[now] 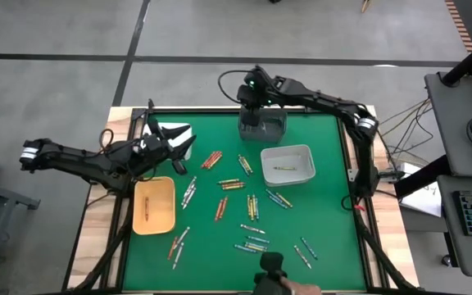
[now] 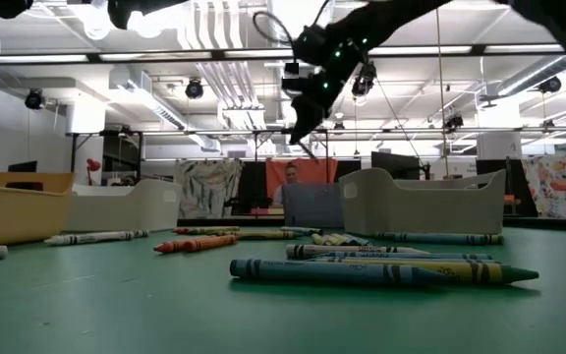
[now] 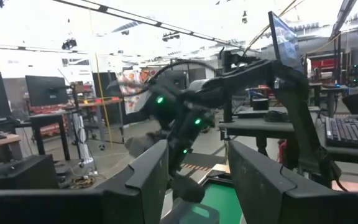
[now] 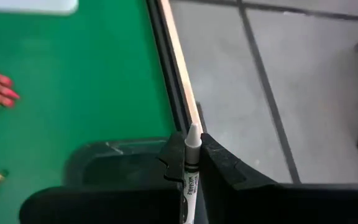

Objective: Sort crayons
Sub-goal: Put the white crayon into the black bin

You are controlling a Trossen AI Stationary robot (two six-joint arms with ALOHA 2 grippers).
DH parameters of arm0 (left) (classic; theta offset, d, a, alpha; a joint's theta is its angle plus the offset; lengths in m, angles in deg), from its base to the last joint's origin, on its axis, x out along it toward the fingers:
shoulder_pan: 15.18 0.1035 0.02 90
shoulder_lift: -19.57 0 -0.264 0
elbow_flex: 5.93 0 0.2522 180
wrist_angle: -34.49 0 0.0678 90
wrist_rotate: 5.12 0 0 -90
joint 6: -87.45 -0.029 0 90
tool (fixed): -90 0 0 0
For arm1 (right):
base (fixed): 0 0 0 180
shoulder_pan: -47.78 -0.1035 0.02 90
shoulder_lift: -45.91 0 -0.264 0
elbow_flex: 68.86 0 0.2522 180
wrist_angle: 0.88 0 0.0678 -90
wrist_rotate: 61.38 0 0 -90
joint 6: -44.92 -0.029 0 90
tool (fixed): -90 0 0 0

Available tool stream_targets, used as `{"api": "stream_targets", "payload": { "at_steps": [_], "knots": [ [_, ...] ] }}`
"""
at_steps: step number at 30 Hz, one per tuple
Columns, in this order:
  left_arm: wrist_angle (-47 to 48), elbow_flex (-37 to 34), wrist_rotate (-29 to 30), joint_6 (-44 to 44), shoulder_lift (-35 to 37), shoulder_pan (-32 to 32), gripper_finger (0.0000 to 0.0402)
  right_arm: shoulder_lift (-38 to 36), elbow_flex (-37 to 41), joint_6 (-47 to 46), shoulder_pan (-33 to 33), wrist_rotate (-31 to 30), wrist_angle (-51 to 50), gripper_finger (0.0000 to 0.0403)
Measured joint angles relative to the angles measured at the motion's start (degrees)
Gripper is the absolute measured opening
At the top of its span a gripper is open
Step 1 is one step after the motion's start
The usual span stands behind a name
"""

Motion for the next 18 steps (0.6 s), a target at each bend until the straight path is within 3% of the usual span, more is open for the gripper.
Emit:
{"api": "stream_targets", "payload": {
  "at_steps": [9, 18],
  "knots": [
    [3.98, 0.0, 2.54, 0.0, 2.87, 0.0, 0.0151, 11.24, -12.86, 2.79, 2.52, 5.33, -12.2, 0.0013],
    [9.94, 0.0, 2.96, 2.13, 5.88, 0.0, 0.0151, 13.5, -14.34, 5.26, 4.26, 5.34, -23.0, 0.0013]
  ]
}}
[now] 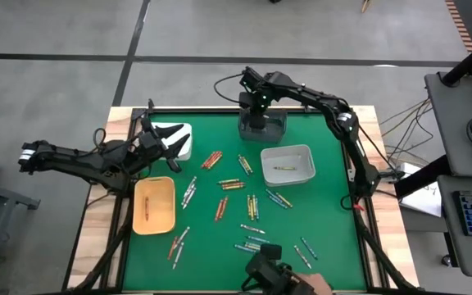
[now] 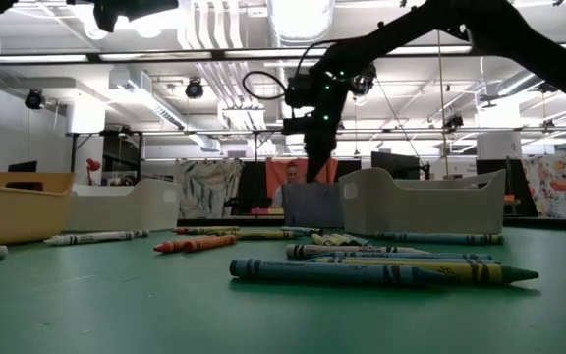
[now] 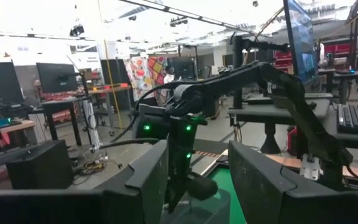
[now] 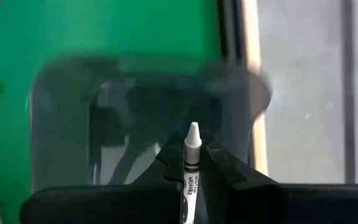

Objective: Sort crayons
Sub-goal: Put the white crayon into the black bin

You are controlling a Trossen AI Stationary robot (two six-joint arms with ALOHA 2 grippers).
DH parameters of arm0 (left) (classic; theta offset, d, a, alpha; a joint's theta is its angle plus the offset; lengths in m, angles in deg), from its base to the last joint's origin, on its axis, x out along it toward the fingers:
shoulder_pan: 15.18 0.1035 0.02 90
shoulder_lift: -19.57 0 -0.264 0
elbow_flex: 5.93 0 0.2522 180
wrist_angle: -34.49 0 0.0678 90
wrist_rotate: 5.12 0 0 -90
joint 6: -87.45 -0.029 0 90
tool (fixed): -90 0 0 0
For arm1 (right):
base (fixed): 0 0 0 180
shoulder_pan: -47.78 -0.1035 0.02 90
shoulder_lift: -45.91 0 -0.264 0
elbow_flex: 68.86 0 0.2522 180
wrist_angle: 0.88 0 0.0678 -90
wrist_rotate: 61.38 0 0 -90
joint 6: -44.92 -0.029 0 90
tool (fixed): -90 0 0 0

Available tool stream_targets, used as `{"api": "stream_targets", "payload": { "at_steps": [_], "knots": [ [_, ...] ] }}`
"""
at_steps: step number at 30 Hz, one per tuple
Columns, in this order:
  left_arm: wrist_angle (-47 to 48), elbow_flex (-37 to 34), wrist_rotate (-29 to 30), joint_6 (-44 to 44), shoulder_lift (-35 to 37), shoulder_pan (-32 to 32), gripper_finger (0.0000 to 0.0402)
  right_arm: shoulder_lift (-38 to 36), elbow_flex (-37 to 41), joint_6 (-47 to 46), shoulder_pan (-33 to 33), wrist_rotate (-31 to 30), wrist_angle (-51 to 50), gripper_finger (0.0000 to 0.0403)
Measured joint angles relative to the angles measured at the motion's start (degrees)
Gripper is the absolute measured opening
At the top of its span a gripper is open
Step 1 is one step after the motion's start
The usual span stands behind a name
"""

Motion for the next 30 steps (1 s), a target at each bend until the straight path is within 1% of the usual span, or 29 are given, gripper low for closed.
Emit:
{"api": "stream_targets", "payload": {
  "at_steps": [4, 12, 20, 25, 30],
  "knots": [
    [2.29, 0.0, -0.01, 1.16, 1.42, 0.0, 0.0151, 0.0, 0.01, 1.02, 1.16, -0.03, -2.6, 0.0013],
    [5.08, 0.0, -0.01, 2.74, 2.22, 0.0, 0.0151, 0.0, 1.6, 1.69, 2.73, -0.02, -2.45, 0.0013],
    [5.3, 0.0, -0.01, 2.9, 2.11, 0.0, 0.0151, 0.0, 4.18, 1.62, 2.75, 0.02, -2.2, 0.0013],
    [5.54, 0.0, -0.01, 2.9, 1.94, 0.0, 0.0151, 0.4, 6.06, 0.92, 2.71, 1.55, -0.13, 0.0013],
    [5.52, 0.0, -0.01, 2.9, 1.56, 0.0, 0.0151, 0.48, 6.86, 0.6, 1.98, 1.74, 3.73, 0.0013]
  ]
}}
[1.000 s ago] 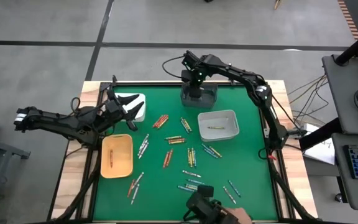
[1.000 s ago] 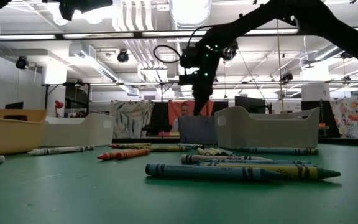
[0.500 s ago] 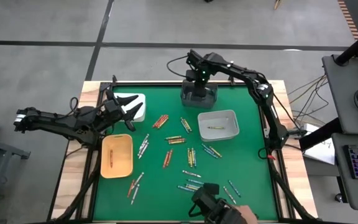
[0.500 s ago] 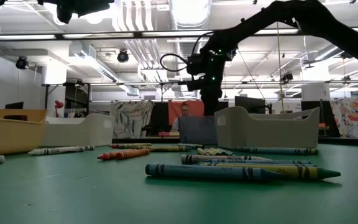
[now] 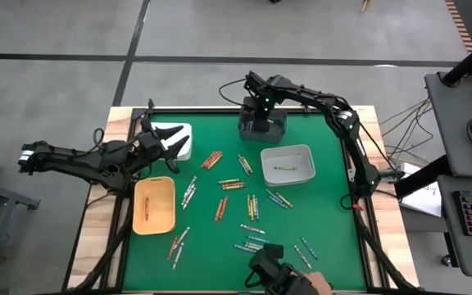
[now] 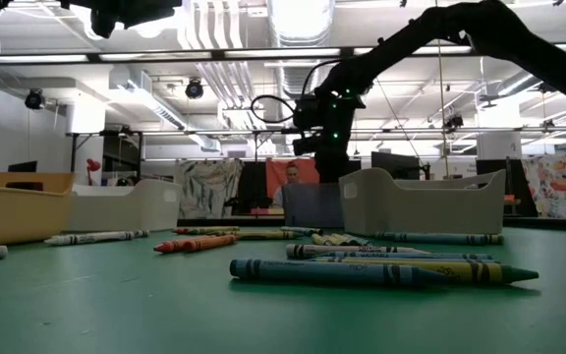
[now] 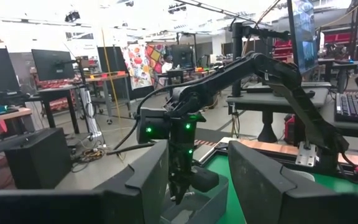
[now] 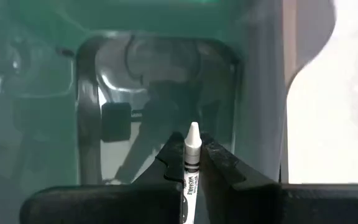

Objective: Sort crayons
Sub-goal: Put the white crayon into the black bin

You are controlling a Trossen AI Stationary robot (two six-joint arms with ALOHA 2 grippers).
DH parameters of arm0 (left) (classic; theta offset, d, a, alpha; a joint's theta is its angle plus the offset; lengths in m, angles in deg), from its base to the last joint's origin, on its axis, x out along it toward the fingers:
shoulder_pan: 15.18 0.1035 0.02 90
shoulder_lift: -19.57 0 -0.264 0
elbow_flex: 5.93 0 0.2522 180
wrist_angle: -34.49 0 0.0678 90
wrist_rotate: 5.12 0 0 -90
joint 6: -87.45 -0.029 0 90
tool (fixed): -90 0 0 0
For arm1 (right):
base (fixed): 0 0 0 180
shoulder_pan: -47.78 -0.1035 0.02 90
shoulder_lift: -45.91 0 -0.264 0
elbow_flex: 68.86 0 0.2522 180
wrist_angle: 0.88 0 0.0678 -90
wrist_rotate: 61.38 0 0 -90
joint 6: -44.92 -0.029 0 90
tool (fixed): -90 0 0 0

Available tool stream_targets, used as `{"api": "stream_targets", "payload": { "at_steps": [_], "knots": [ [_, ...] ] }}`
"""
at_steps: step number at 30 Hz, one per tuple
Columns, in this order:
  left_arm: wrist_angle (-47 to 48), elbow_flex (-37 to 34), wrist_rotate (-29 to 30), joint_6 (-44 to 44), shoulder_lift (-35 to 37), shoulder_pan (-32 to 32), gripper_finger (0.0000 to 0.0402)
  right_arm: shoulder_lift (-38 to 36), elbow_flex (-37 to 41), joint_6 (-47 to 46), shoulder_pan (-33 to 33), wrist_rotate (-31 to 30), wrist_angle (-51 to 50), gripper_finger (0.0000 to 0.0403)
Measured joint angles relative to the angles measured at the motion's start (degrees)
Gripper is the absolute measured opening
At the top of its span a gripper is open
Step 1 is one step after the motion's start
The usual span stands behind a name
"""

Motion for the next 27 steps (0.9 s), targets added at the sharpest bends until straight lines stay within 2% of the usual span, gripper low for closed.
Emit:
{"api": "stream_targets", "payload": {
  "at_steps": [12, 18, 27],
  "knots": [
    [-0.09, 0.0, 0.0, -0.19, -0.08, -0.02, 0.0151, 0.04, 2.25, -0.73, -1.31, 0.75, 2.27, 0.0013],
    [-0.09, 0.0, 0.0, -0.22, -0.1, 0.0, 0.0151, 0.04, 3.1, 0.56, -1.27, -3.9, 0.8, 0.0013],
    [-0.07, 0.0, 0.0, -0.22, -0.1, 0.0, 0.0151, 0.04, 2.95, 1.85, -1.11, -7.82, 0.92, 0.0013]
  ]
}}
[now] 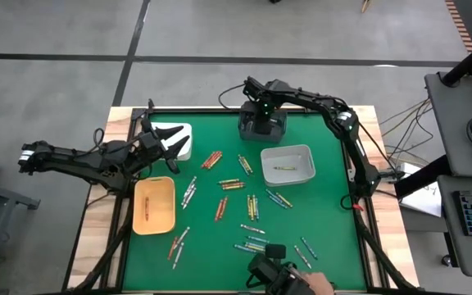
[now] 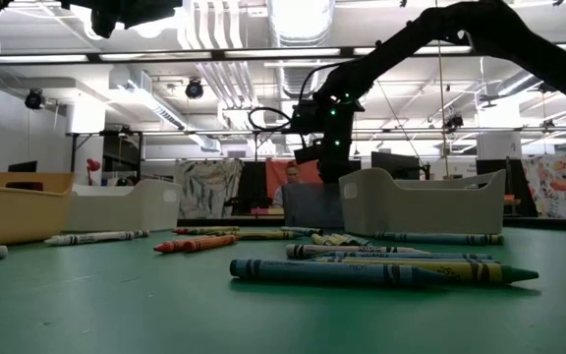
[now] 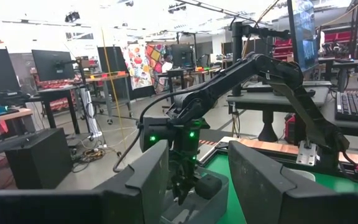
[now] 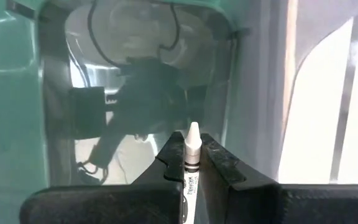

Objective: Sort crayons
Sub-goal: Put the white crayon into the black bin, then put the green crayon into the gray bin

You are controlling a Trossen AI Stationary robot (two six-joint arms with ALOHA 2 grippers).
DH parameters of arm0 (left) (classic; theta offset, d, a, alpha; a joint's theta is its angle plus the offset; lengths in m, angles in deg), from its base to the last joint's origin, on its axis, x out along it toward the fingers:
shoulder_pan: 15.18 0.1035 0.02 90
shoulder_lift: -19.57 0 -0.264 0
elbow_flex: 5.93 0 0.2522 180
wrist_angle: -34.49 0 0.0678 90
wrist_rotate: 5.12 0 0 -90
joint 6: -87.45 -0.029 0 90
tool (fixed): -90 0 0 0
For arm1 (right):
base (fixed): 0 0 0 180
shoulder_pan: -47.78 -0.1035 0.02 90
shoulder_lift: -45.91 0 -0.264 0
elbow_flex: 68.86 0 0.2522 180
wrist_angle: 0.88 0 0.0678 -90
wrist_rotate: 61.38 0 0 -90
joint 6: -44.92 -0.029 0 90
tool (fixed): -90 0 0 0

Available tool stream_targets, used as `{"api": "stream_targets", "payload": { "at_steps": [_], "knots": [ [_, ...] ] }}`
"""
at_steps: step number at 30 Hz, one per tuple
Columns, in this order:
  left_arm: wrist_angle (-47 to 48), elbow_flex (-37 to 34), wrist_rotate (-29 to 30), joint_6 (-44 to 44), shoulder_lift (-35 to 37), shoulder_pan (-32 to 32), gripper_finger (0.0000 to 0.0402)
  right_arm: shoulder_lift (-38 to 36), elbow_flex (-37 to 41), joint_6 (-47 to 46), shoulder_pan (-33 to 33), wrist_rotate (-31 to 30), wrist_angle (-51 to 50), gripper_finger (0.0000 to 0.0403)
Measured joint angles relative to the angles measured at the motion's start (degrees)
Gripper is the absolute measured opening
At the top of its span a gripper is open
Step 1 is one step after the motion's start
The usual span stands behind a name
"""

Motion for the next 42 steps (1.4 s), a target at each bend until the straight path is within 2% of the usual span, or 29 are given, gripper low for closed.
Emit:
{"api": "stream_targets", "payload": {
  "at_steps": [5, 13, 20, 26, 31, 36, 42],
  "knots": [
    [0.11, 0.0, 0.0, 0.0, -0.13, 0.0, 0.0151, 0.0, 0.0, -0.2, 0.0, 0.02, 0.0, 0.0019],
    [0.09, 0.0, 0.0, 0.0, -0.37, 0.0, 0.0151, 0.0, 0.0, -1.72, 0.0, 0.02, -0.01, 0.0073],
    [0.08, 0.0, 0.0, 0.65, -1.03, -0.01, 0.0151, -0.01, -0.35, -1.83, 0.0, -0.01, -0.25, 0.0078],
    [0.05, 0.0, -0.07, 3.45, -3.02, -0.01, 0.0151, -1.75, -3.9, -6.33, -0.39, 0.08, -4.21, 0.0079],
    [0.07, 0.0, -0.79, 6.89, -6.32, 0.0, 0.0151, -5.68, -4.22, -11.3, -1.57, 6.67, -7.27, 0.0079],
    [0.14, 0.0, -7.42, 11.55, -9.95, -0.02, 0.0151, -11.49, -3.76, -16.81, -4.02, 13.84, -10.82, 0.0079],
    [0.08, 0.0, -14.03, 17.54, -14.34, -0.02, 0.0151, -20.77, 0.65, -19.83, -9.85, 16.25, -11.65, 0.0079]
  ]
}}
